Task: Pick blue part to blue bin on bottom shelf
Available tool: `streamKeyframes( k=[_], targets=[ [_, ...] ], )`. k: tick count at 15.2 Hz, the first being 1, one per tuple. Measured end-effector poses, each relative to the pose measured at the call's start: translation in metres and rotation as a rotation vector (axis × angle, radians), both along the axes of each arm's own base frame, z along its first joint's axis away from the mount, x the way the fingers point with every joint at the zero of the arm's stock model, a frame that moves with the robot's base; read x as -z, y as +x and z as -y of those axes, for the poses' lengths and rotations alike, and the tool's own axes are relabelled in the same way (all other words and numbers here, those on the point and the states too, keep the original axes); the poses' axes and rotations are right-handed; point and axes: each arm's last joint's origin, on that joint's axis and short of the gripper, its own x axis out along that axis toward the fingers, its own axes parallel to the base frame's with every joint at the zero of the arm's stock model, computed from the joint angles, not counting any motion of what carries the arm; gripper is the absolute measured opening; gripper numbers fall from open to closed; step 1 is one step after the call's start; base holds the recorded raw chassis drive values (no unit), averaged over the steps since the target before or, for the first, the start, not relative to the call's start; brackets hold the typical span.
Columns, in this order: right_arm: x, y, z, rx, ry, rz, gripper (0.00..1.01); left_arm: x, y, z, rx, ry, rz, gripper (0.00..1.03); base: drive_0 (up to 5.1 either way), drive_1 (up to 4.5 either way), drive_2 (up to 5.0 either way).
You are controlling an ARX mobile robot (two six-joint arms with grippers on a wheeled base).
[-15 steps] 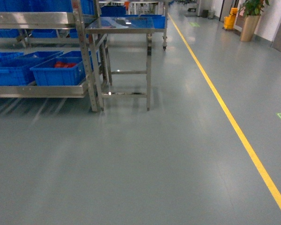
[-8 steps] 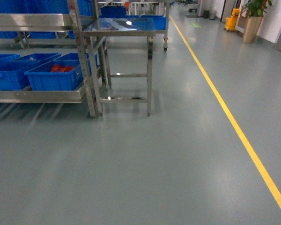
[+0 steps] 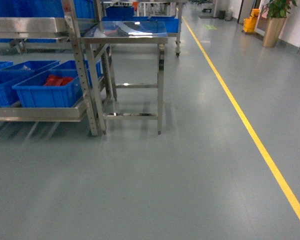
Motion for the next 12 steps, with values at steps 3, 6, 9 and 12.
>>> streamKeyframes(
  k=[3,6,9,12],
  targets=[
    [-0.0005,0.0000,0.0000,0.000,0.000,0.005,0.98,-0.0002,-0.0001,0.0000,0.000,0.000,0.001,0.44,0.0,4.32,-4.4],
    [-0.0006,0.0000,0.0000,0.000,0.000,0.006,0.98,-0.0003,0.0000,0.0000,0.000,-0.001,0.003,0.44,0.0,4.32,-4.4],
    [0.0001,0.0000,0.0000,0.000,0.000,-0.001,0.98,-0.0003,-0.0001,0.0000,0.001,-0.001,0.003,0.44,0.0,4.34,-4.3],
    [-0.0002,0.0000,0.0000,0.000,0.000,0.002,0.98,-0.0003,-0.0002,-0.0002,0.000,-0.001,0.002,0.44,0.1,4.39,-4.3]
  ],
)
